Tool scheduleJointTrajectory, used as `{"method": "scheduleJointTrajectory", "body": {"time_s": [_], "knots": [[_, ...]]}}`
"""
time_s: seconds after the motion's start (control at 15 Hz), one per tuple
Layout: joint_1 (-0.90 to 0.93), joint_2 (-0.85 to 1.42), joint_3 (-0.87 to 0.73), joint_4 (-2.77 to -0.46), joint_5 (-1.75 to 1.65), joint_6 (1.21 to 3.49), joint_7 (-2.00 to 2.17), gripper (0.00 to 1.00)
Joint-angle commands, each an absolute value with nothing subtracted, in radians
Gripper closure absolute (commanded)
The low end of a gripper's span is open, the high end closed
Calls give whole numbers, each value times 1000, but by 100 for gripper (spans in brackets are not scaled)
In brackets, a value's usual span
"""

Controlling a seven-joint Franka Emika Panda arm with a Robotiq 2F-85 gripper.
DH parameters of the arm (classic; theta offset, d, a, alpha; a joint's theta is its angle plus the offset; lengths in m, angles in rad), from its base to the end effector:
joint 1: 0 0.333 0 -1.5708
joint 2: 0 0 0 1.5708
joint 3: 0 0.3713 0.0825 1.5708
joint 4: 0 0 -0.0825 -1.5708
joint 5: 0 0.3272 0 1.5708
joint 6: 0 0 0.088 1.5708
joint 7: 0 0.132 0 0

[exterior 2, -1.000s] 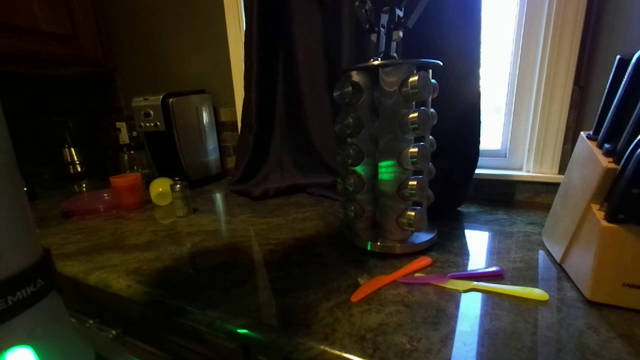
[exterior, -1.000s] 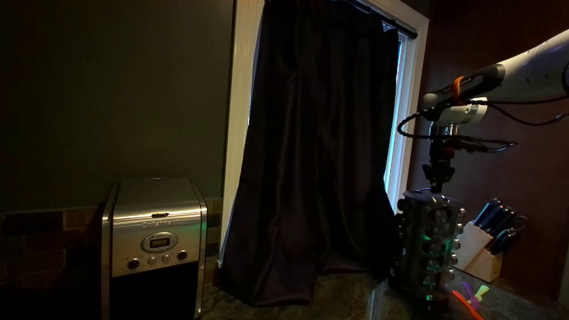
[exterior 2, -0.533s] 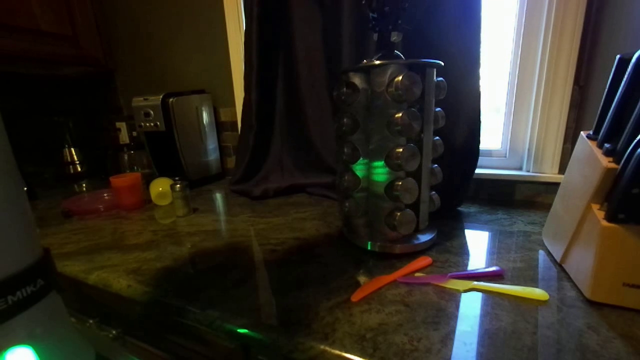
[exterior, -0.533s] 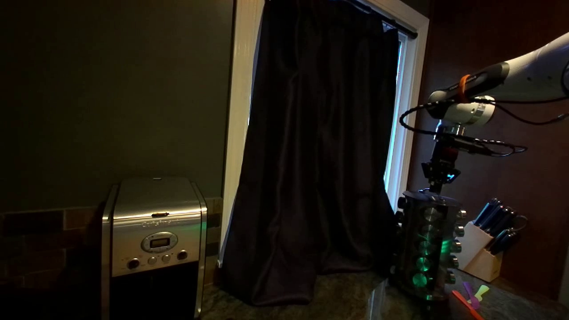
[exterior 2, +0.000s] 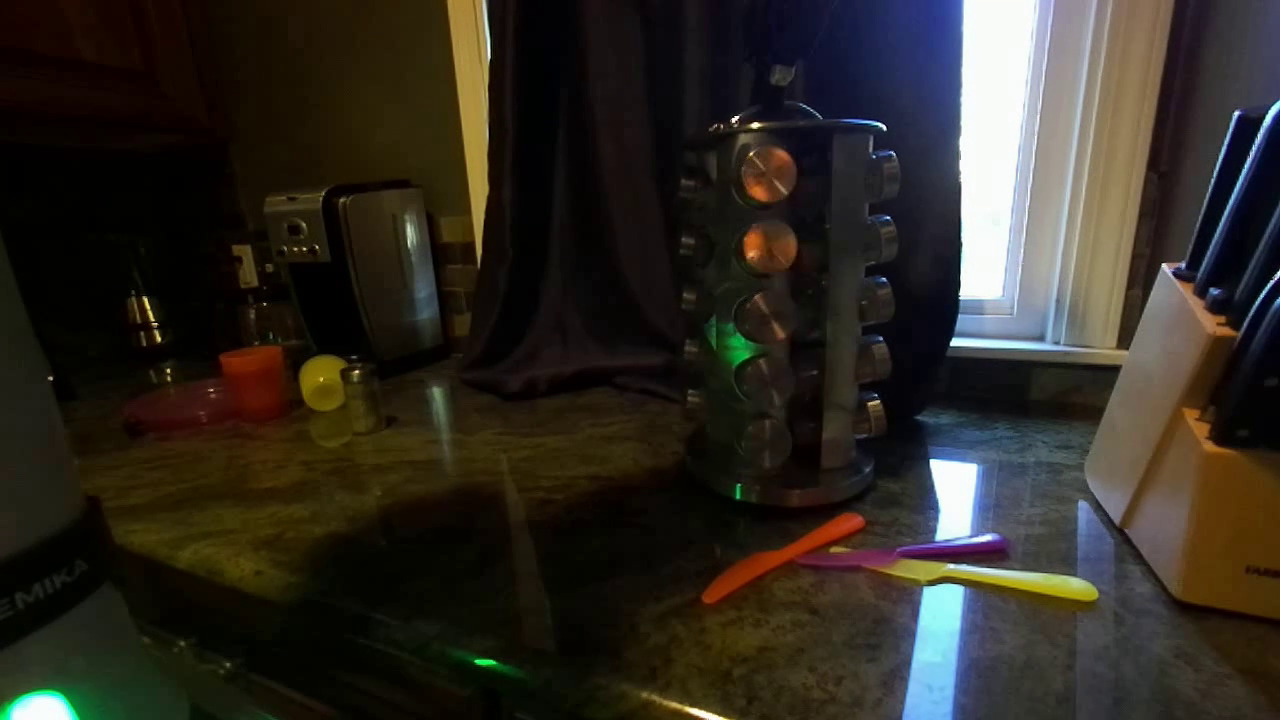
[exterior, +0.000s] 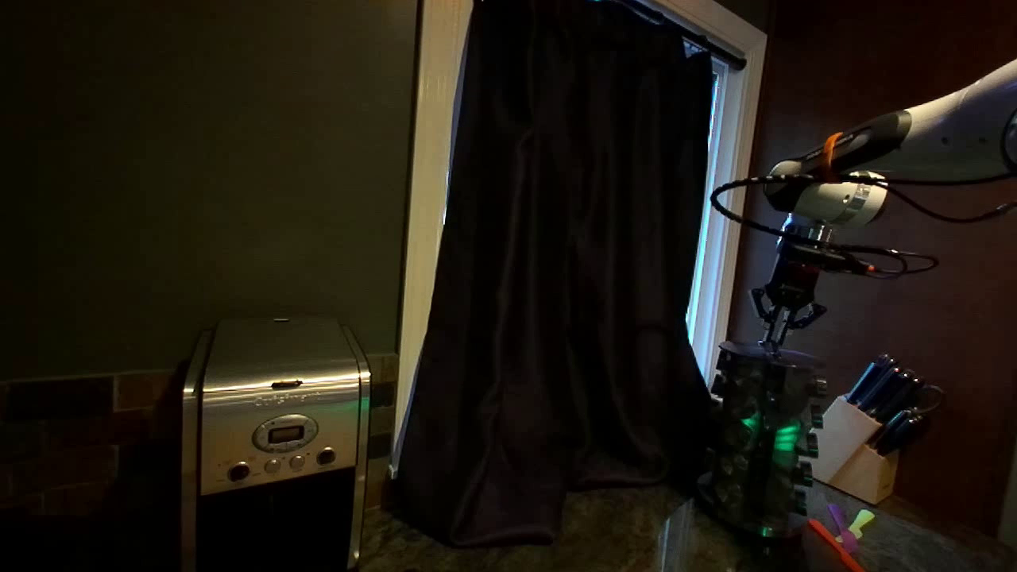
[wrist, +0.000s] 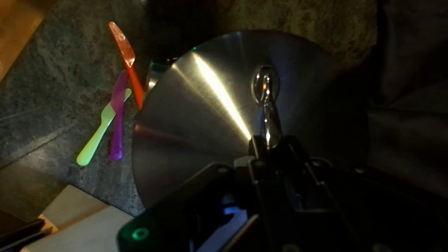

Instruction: Twist the object on the table

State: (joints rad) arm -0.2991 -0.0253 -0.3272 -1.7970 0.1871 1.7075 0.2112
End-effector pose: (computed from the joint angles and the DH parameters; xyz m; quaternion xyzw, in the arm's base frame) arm 0.4090 -0.2711 0.5860 -0.9024 0.4187 0.0122 0.1008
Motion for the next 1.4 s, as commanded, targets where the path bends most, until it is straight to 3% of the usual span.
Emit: {"method": "scheduleJointTrajectory", "body": {"time_s": [0.0,0.07,0.13,0.2,0.73,1.33], "knots": [[-310,-7,-325,-1799,183,1760,377,95],[-309,-9,-323,-1801,175,1773,410,95],[-307,-12,-319,-1803,162,1790,439,73],[-306,-13,-317,-1805,152,1803,464,56],[-286,-67,-290,-1835,6,1847,512,0],[-209,-358,-156,-2049,-95,1780,260,0]]}}
